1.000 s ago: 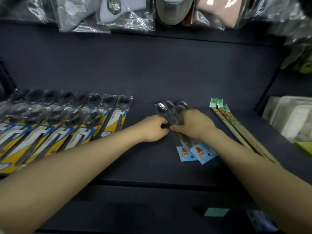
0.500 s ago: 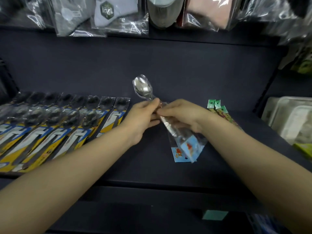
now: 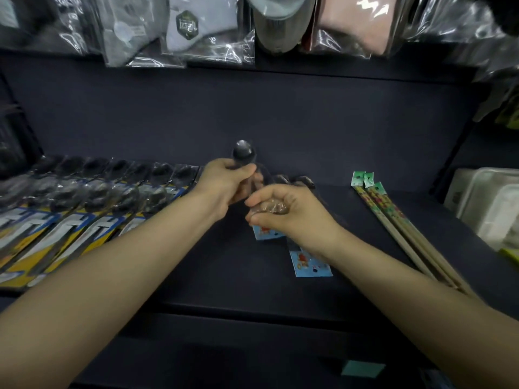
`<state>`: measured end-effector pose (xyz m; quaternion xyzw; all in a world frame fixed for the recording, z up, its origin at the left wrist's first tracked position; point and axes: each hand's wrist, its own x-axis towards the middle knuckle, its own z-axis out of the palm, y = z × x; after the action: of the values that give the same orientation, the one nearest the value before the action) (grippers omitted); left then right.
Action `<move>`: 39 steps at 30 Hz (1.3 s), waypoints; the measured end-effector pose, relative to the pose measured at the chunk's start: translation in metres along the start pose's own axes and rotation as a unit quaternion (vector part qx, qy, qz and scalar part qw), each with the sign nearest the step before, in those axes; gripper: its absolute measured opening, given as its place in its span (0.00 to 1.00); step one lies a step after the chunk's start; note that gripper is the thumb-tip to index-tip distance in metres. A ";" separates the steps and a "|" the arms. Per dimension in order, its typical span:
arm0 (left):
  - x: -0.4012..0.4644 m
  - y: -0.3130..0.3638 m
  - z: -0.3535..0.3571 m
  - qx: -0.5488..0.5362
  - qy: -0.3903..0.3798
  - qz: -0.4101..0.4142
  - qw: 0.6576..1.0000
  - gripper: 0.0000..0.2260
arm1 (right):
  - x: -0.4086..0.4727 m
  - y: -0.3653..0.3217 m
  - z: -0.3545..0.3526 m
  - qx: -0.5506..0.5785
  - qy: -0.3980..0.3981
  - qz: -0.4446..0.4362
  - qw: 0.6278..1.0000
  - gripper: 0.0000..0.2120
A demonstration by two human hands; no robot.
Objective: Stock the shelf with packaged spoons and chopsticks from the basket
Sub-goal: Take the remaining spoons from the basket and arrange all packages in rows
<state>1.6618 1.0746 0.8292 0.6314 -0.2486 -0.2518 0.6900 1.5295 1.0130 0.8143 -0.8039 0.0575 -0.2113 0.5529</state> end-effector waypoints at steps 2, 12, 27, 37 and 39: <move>-0.001 -0.005 -0.003 0.010 -0.009 -0.017 1.000 0.10 | 0.006 0.003 0.001 -0.039 0.017 -0.029 0.999 0.09; -0.001 -0.013 -0.031 0.141 -0.138 -0.045 0.979 0.06 | 0.037 0.025 -0.004 -0.577 0.211 -0.358 0.703 0.06; -0.013 -0.032 -0.054 0.555 -0.267 0.161 0.771 0.28 | 0.038 0.026 -0.014 -0.403 -0.173 -0.090 0.894 0.17; -0.004 -0.033 -0.042 0.667 -0.258 0.151 0.683 0.21 | 0.037 0.056 -0.059 -0.504 0.035 0.154 0.849 0.20; -0.004 -0.032 -0.040 0.689 -0.262 0.157 0.658 0.21 | 0.039 0.058 -0.059 -0.503 0.050 0.169 0.846 0.22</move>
<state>1.6846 1.1046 0.7939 0.7854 -0.6168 -0.0514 -0.0066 1.5488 0.9266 0.7894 -0.9381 0.3184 -0.0970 0.0960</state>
